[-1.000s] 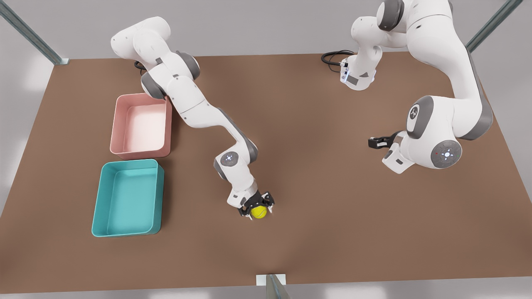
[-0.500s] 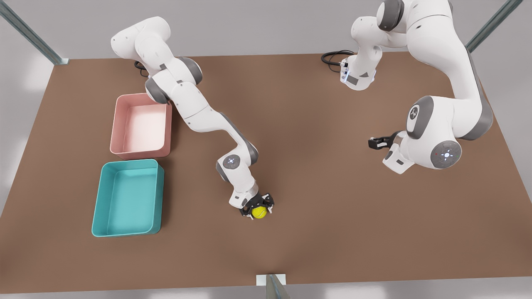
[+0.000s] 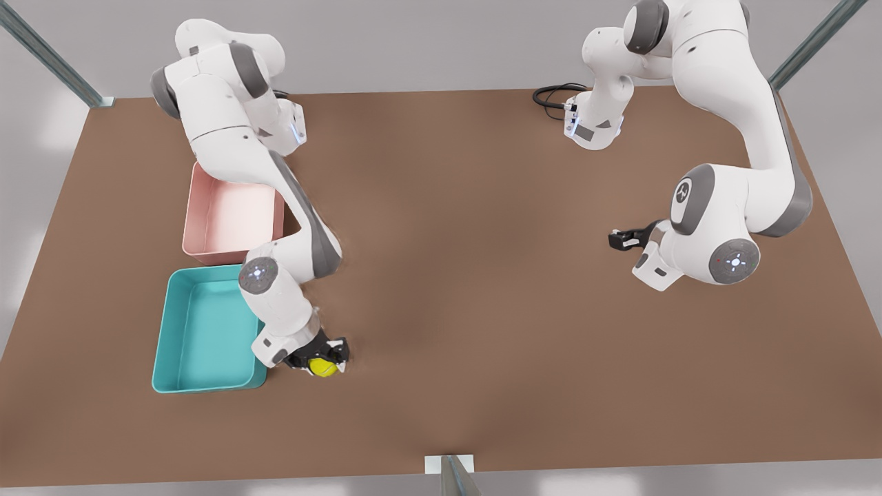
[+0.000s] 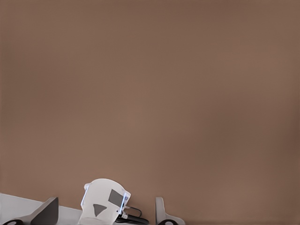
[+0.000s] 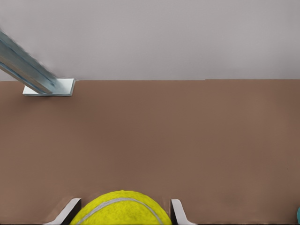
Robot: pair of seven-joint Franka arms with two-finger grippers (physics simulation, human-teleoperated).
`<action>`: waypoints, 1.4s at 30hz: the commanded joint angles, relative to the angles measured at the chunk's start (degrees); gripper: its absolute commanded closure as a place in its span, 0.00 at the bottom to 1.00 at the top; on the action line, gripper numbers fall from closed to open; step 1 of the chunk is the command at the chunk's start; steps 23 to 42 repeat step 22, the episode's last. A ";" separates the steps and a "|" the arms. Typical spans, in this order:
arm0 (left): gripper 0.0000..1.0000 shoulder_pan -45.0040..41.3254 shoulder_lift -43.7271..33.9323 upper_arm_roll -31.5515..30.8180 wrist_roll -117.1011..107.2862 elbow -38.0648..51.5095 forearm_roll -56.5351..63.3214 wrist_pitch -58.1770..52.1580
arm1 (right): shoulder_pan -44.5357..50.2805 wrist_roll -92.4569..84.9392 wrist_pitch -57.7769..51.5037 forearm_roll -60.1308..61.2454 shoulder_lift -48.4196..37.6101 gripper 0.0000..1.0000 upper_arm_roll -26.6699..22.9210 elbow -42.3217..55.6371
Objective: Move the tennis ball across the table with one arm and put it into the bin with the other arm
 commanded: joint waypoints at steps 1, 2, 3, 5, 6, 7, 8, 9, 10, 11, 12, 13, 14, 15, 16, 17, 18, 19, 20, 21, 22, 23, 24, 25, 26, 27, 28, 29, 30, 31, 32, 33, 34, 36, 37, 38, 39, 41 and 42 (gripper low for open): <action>0.00 -0.06 0.03 0.00 -0.88 0.08 0.03 -0.05 | -1.99 -33.35 -29.73 -1.06 -1.61 0.49 -3.93 -0.21; 0.00 -0.15 0.03 0.00 -0.96 0.08 -0.06 -0.05 | -1.99 -37.74 -29.73 -1.06 -1.35 0.49 -8.15 -0.38; 0.00 -0.15 0.03 -0.08 -0.96 0.08 0.03 -0.05 | -1.99 -39.94 -29.73 -1.06 -1.17 0.49 -10.52 -0.65; 0.00 -0.15 0.03 -0.08 -0.96 0.08 -0.06 -0.14 | -2.77 -42.41 -29.20 -1.15 0.67 0.49 -14.05 -0.65; 0.00 -0.15 0.03 -0.08 -0.96 0.08 -0.06 -0.14 | -3.39 -42.67 -28.94 -1.15 1.29 0.49 -14.22 -0.65; 0.00 -0.15 0.12 -0.17 -1.05 0.08 -0.06 -0.14 | -3.74 -42.59 -28.33 -1.15 1.99 0.49 -15.01 -0.65; 0.00 -0.15 0.12 -0.17 -0.96 0.08 -0.06 -0.14 | -4.09 -42.59 -27.88 -1.15 2.43 0.34 -15.28 -0.65; 0.00 -0.15 0.12 -0.17 -0.96 0.08 -0.06 -0.14 | -4.10 -41.97 -27.88 -0.80 2.87 0.00 -15.19 -0.65; 0.00 -0.15 0.12 -0.17 -1.05 0.08 -0.06 -0.14 | -4.10 -41.80 -27.88 -0.62 2.96 0.00 -15.19 -0.65; 0.00 -0.15 0.12 -0.17 -1.05 0.08 -0.06 -0.14 | -3.83 -41.53 -27.97 -0.45 3.05 0.00 -15.28 -0.47; 0.00 -0.15 0.12 -0.17 -0.96 0.08 0.03 -0.14 | -3.92 -39.34 -28.41 -0.27 3.05 0.00 -15.19 0.05; 0.00 -0.15 0.12 -0.17 -0.96 0.08 0.03 -0.14 | -3.48 -36.00 -30.08 -0.18 2.35 0.00 -14.84 0.67; 0.00 -0.24 0.12 -0.17 -0.87 0.08 0.20 -0.14 | -2.08 -33.18 -39.38 -0.27 1.64 0.00 -14.75 6.72; 0.00 -0.41 0.12 -0.17 -0.87 0.08 0.20 -0.14 | -1.63 -33.01 -50.37 -0.36 1.64 0.00 -15.01 15.68; 0.00 -0.50 0.11 -0.17 -0.87 0.16 0.20 -0.14 | -1.02 -31.79 -56.97 -1.06 -2.55 0.00 -15.28 19.30; 0.00 -0.50 0.03 -0.17 -0.96 0.16 0.20 -0.40 | -1.20 -31.07 -60.31 -1.24 -8.10 0.00 -14.75 18.69; 0.00 -0.59 -0.06 -0.26 -1.05 0.08 0.20 -0.49 | -0.67 -27.93 -60.84 -1.24 -15.55 0.00 -14.66 13.79; 0.00 -0.59 -0.06 -0.26 -1.05 0.16 0.20 -0.49 | -1.02 -21.08 -60.76 -0.62 -22.86 0.00 -13.35 5.80; 0.00 -0.50 -0.06 -0.26 -1.05 0.08 0.20 -0.49 | -1.11 -18.24 -60.67 -0.45 -25.95 0.00 -12.55 3.22; 0.00 -0.50 0.03 -0.26 -0.96 0.08 0.20 -0.49 | -1.19 -18.15 -60.23 -0.10 -27.80 0.00 -12.47 1.38; 0.00 -0.50 0.03 -0.26 -0.96 0.08 0.20 -0.40 | -1.63 -18.15 -60.23 -0.01 -27.89 0.00 -12.47 1.37; 0.00 -0.50 0.03 -0.26 -0.96 0.08 0.20 -0.40 | -1.63 -18.15 -60.23 -0.01 -27.89 0.00 -12.47 1.37; 0.00 -0.50 0.03 -0.26 -0.96 0.08 0.20 -0.40 | -1.63 -18.15 -60.23 -0.01 -27.89 0.00 -12.47 1.37; 0.00 -0.50 0.03 -0.26 -0.96 0.08 0.20 -0.40 | -1.63 -18.15 -60.23 -0.01 -27.89 0.00 -12.47 1.37; 0.00 -0.50 0.03 -0.26 -0.96 0.08 0.20 -0.40 | -1.63 -18.15 -60.23 -0.01 -27.89 0.00 -12.47 1.37; 0.00 -0.50 0.03 -0.26 -0.96 0.08 0.20 -0.40 | -1.63 -18.15 -60.23 -0.01 -27.89 0.00 -12.47 1.37; 0.00 -0.50 0.03 -0.26 -0.96 0.08 0.20 -0.40 | -1.63 -18.15 -60.23 -0.01 -27.89 0.00 -12.47 1.37; 0.00 -0.50 0.03 -0.26 -0.96 0.08 0.20 -0.40 | -1.63 -18.15 -60.23 -0.01 -27.89 0.00 -12.47 1.37; 0.00 -0.50 0.03 -0.26 -0.96 0.08 0.20 -0.40 | -1.63 -18.15 -60.23 -0.01 -27.89 0.00 -12.47 1.37; 0.00 -0.50 0.03 -0.26 -0.96 0.08 0.20 -0.40 | -1.63 -18.15 -60.23 -0.01 -27.89 0.00 -12.47 1.37; 0.00 -0.50 0.03 -0.26 -0.96 0.08 0.20 -0.40 | -1.63 -18.15 -60.23 -0.01 -27.89 0.00 -12.47 1.37; 0.00 -0.50 0.03 -0.26 -0.96 0.08 0.20 -0.40 | -1.63 -18.15 -60.23 -0.01 -27.89 0.00 -12.47 1.37; 0.00 -0.50 0.03 -0.26 -0.96 0.08 0.20 -0.40 | -1.63 -18.15 -60.23 -0.01 -27.89 0.00 -12.47 1.37; 0.00 -0.50 0.03 -0.26 -0.96 0.08 0.20 -0.40 | -1.63 -18.15 -60.23 -0.01 -27.89 0.00 -12.47 1.37; 0.00 -0.50 0.03 -0.26 -0.96 0.08 0.20 -0.40 | -1.63 -18.15 -60.23 -0.01 -27.89 0.00 -12.47 1.37; 0.00 -0.50 0.03 -0.26 -0.96 0.08 0.20 -0.40 | -1.63 -18.15 -60.23 -0.01 -27.89 0.00 -12.47 1.37; 0.00 -0.50 0.03 -0.26 -0.96 0.08 0.20 -0.40 | -1.63 -18.15 -60.23 -0.01 -27.89 0.00 -12.47 1.37; 0.00 -0.50 0.03 -0.26 -0.96 0.08 0.20 -0.40 | -1.63 -18.15 -60.23 -0.01 -27.89 0.00 -12.47 1.37; 0.00 -0.50 0.03 -0.26 -0.96 0.08 0.20 -0.40 | -1.63 -18.15 -60.23 -0.01 -27.89 0.00 -12.47 1.37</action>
